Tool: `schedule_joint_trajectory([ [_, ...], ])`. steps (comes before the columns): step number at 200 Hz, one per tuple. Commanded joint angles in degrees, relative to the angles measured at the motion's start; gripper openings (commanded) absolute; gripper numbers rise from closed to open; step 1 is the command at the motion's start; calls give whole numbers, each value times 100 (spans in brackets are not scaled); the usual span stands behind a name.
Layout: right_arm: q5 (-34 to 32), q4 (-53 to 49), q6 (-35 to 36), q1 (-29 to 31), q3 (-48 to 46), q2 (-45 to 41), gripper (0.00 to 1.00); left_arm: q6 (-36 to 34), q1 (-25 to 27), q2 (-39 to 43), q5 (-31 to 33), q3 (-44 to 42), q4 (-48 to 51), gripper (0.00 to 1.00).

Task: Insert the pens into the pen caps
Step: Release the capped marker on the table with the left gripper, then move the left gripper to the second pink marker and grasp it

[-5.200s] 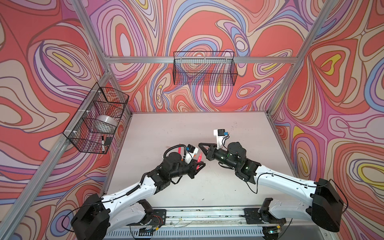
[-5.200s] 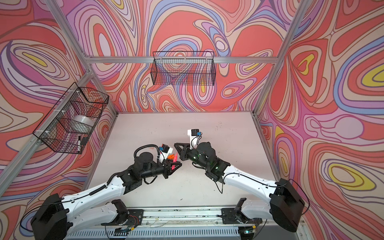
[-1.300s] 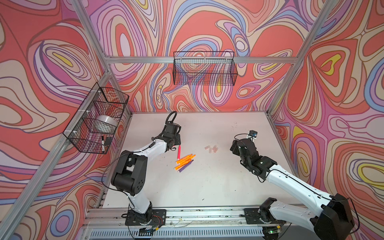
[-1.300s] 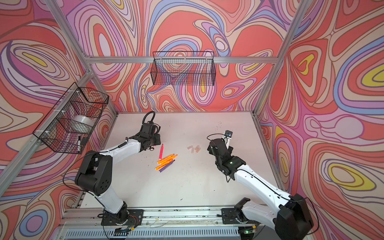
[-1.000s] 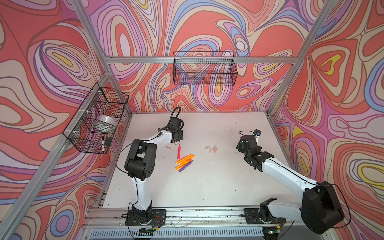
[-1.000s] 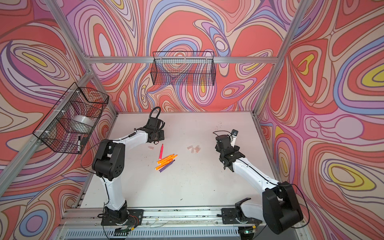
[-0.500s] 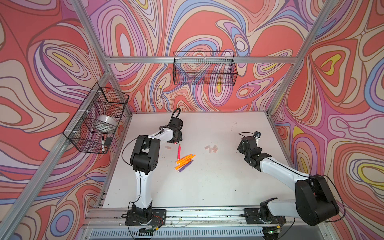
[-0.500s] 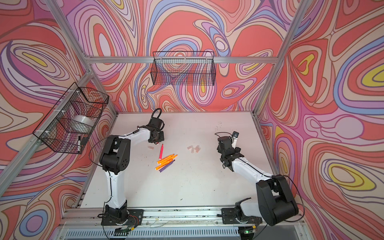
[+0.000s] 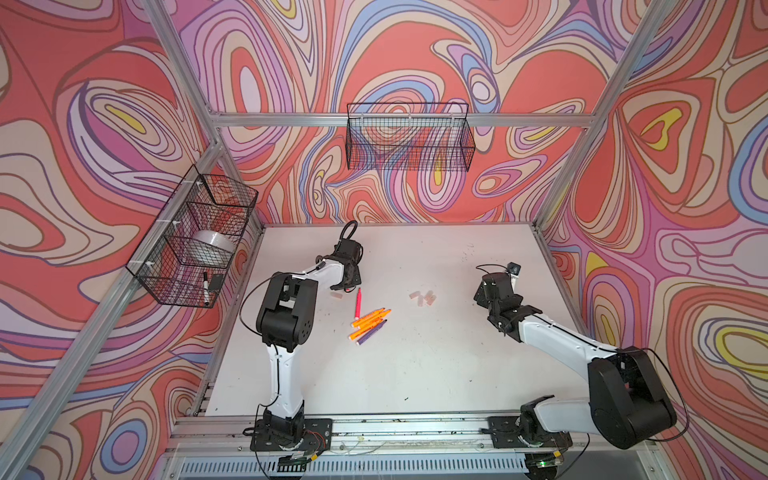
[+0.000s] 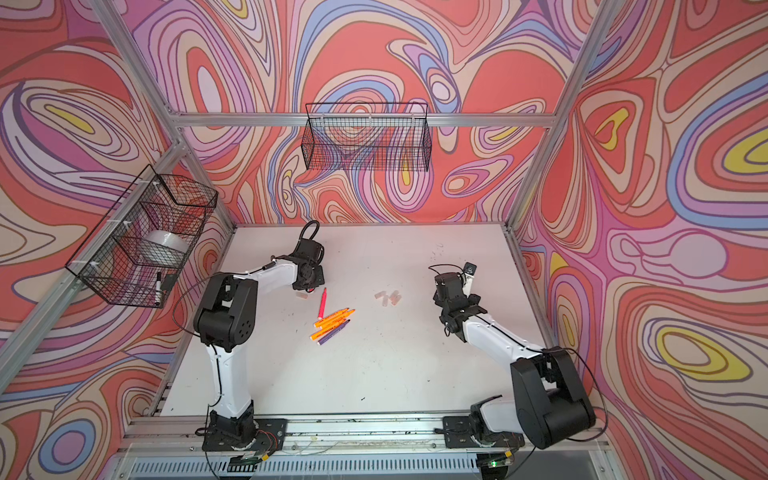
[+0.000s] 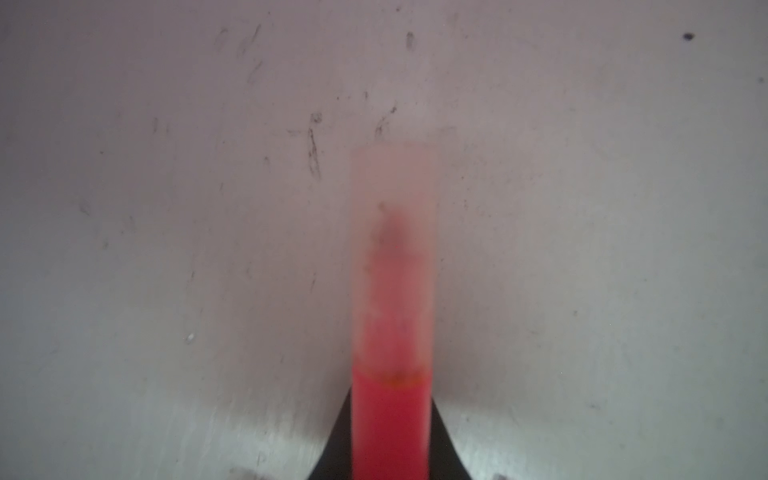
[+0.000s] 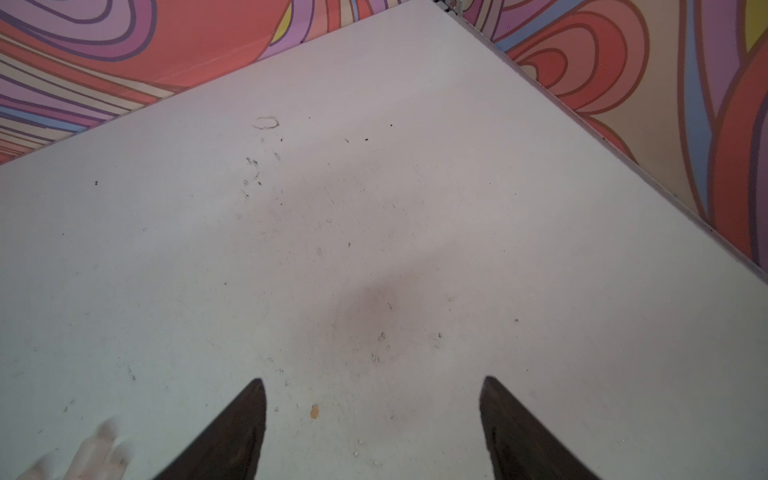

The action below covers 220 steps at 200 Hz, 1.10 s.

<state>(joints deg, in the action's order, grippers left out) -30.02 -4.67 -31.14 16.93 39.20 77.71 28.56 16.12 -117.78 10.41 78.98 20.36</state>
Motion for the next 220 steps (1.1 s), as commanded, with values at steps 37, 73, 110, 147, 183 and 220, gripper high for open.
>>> schedule_joint_trajectory([
  [37, 31, 27, 25, -23, 59, -17, 83, 150, -39, -96, -62, -129, 285, 27],
  [73, 40, 29, 33, -23, 70, 17, 83, 126, -39, -184, -58, 1, 339, 29],
  [110, 42, 12, 37, -18, 97, 61, 83, 112, -43, -79, 74, 47, 411, 31],
  [147, 50, 13, 34, -23, 102, 73, 83, -129, -39, 378, 18, 14, 464, 42],
  [183, 56, 27, 38, -21, 97, 70, 83, -297, 43, 1213, -137, -418, 444, 46],
  [220, 77, 31, 39, -23, 105, 80, 83, -308, 472, 2084, -66, -1210, 459, 46],
])
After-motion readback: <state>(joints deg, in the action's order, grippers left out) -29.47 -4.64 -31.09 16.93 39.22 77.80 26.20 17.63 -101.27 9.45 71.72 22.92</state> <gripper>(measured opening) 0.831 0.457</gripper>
